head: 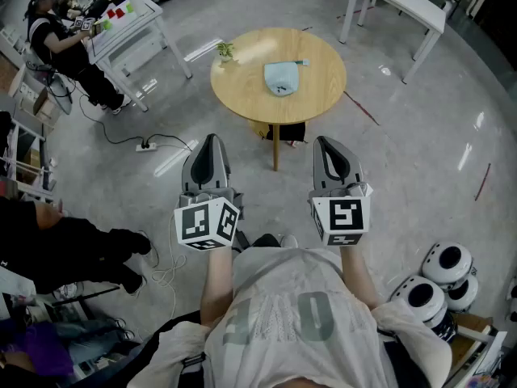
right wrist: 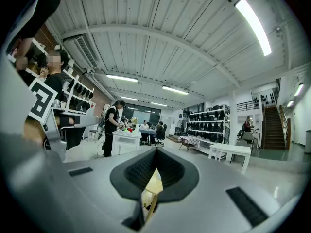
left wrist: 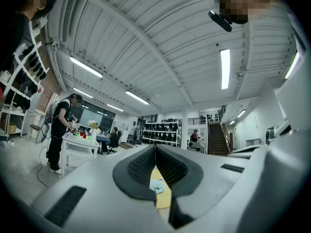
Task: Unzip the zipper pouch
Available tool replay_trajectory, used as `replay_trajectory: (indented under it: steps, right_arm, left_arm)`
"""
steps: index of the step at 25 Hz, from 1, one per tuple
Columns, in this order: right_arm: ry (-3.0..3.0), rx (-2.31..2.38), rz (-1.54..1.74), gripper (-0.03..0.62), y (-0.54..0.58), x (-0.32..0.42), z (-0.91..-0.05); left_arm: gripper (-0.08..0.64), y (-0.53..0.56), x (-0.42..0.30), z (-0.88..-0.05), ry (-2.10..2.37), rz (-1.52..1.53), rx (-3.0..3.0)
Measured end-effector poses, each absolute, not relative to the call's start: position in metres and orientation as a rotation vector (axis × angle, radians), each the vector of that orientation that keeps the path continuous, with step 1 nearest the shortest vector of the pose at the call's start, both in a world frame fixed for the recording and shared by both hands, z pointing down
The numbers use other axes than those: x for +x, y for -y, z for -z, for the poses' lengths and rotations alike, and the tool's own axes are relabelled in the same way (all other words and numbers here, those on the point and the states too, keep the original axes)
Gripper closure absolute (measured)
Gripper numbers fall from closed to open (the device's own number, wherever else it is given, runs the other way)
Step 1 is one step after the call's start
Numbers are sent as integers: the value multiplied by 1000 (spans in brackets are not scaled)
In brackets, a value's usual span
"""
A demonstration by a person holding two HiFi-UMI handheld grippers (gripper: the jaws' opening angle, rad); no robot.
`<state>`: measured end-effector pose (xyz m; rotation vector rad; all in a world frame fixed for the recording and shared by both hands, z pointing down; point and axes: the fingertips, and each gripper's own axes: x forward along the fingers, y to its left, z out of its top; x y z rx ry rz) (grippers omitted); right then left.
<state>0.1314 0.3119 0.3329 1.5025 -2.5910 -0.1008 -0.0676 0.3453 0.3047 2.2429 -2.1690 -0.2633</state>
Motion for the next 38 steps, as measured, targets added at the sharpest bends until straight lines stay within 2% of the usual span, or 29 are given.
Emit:
replay_trajectory:
  steps: [22, 38]
  right_arm:
    - [2646, 1429, 3, 563, -310, 138, -355]
    - [2588, 1512, 26, 563, -194, 126, -361]
  left_arm:
    - [531, -347, -72, -330, 2160, 348, 2131]
    - [532, -210, -82, -338, 2042, 422, 2161]
